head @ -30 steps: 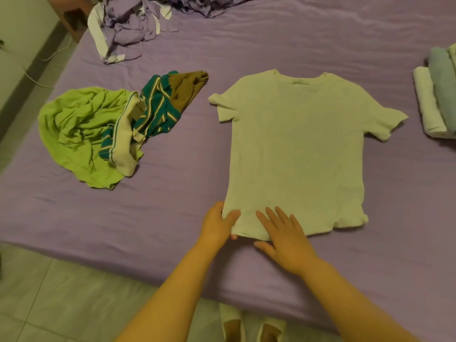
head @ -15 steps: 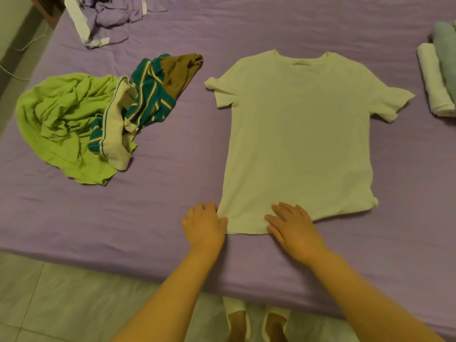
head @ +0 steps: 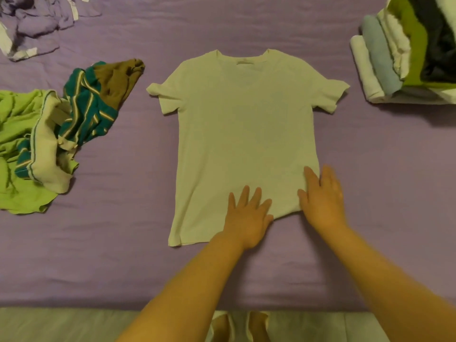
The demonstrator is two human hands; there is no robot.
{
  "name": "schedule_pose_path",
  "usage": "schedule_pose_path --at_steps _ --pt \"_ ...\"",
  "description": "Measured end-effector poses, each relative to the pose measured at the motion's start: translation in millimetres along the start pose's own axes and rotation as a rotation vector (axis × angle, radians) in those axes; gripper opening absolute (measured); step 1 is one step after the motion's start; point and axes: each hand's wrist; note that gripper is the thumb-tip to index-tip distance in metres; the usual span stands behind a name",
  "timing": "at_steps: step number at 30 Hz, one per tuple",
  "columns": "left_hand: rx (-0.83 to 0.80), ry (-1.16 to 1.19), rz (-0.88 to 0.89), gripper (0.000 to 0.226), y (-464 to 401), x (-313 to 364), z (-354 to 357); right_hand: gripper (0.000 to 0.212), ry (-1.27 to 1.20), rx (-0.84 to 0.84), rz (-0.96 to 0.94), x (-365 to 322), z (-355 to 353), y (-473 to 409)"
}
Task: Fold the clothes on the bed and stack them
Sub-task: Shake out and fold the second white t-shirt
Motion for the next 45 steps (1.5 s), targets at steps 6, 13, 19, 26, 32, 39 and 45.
schedule_pose_path --at_steps 6,13,19,26,32,39,45 --pt "-0.011 0.004 -0.024 0.050 -19.8 10.8 -3.7 0.055 -0.373 0.078 0.093 1.6 -7.3 2.6" --pt "0.144 -0.030 -0.079 0.047 -21.9 5.5 -6.0 0.042 -0.367 0.048 0.067 4.8 -27.6 1.1" --pt "0.074 -0.044 -0.116 0.048 -19.4 12.5 -7.5 0.056 -0.186 0.000 0.165 26.9 -31.2 8.1" --pt "0.032 -0.012 -0.111 0.047 1.6 17.6 4.3 0.056 -0.561 -0.043 0.200 18.6 -16.0 41.7" --pt "0.111 -0.029 -0.123 0.046 16.8 9.6 5.9 0.044 -0.453 0.036 0.345 45.3 -28.3 48.4" --pt "0.129 -0.004 -0.083 0.044 28.6 11.9 13.7 0.046 -0.035 -0.117 -0.036 50.8 -11.9 61.0" --pt "0.314 0.020 0.024 0.053 38.2 9.5 24.8 0.040 -0.046 -0.142 -0.084 51.3 -1.6 63.0"
Point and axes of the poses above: each hand's wrist, its own y-axis away from the middle knuckle, its own z-axis out of the palm, x = y × z, and after that the axes turned 15 degrees about x, right-handed
